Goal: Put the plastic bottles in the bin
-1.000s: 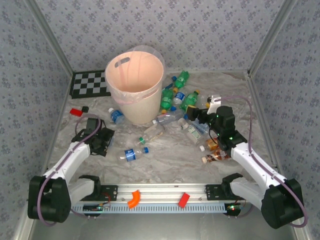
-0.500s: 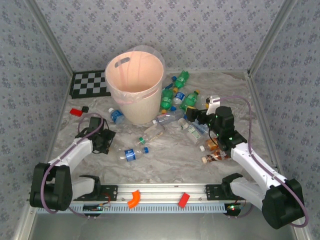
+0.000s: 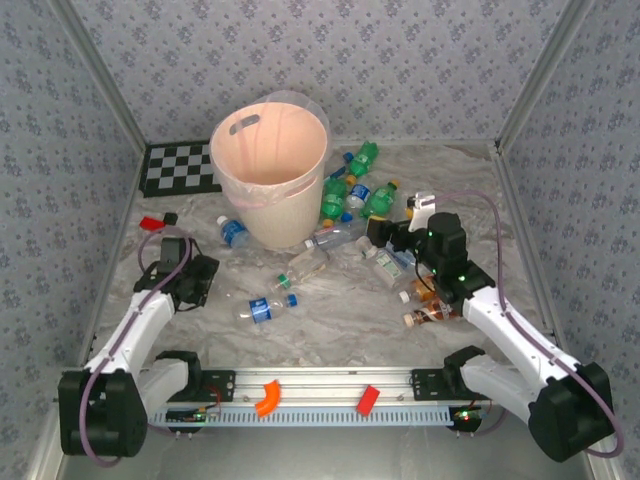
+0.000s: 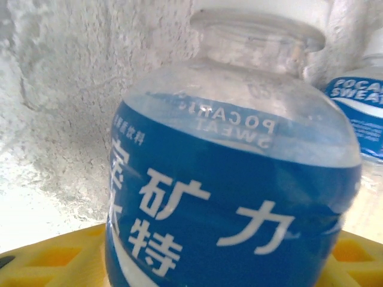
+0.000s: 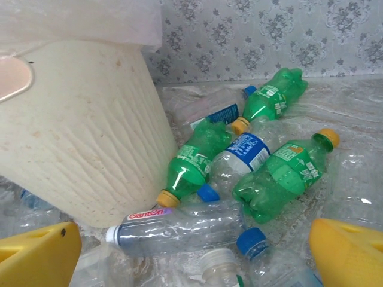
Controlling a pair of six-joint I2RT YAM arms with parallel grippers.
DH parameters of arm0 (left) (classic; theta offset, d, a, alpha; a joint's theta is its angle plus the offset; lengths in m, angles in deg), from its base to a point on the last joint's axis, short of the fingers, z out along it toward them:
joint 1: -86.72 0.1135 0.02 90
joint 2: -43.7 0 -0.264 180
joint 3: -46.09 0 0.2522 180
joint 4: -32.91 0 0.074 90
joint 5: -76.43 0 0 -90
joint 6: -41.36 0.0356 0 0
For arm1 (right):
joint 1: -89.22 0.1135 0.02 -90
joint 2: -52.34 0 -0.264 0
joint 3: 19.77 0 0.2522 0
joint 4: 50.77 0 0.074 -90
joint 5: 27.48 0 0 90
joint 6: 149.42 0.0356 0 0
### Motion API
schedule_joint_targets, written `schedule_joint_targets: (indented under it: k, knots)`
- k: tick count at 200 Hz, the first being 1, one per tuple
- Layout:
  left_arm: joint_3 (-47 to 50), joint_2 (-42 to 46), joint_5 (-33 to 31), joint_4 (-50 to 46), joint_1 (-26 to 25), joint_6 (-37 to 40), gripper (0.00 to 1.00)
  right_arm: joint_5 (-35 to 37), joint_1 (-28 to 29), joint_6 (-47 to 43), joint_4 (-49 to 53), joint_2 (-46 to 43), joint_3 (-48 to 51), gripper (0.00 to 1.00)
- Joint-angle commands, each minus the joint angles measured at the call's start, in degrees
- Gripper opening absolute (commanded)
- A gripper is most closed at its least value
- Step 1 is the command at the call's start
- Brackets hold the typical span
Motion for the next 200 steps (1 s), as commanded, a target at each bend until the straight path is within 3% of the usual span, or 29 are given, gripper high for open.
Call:
schedule_joint_targets:
  k: [1,52,103,159,200]
  knots:
    - [-4.8,3.1,-1.1,-2.4,1.3,3.5,0.64,-0.5,1.7,-0.1,4.7,-3.5,-2.1,0.99]
    - [-16.2,6.8,-5.6,-2.8,1.3,13.0,0.64,0.4,7.9,0.6,5.8,-5.8,-5.2,1.0]
    - [-31.8,3.5,-5.3,-1.5,-1.2,25.7,0.65,5.7,16.4,-1.3,8.4,-3.7,-10.0,0.99]
    - [-48.9,-4.6,-4.3,4.5,-7.9,43.4,0.63,9.9,23.3,-3.5,11.3,-2.7,-13.3,0.99]
    - [-59.4,-14.4,-0.4,5.5,-11.6,49.2,0.63,12.1,27.9,-5.3,12.5,-3.4,-13.9,0.99]
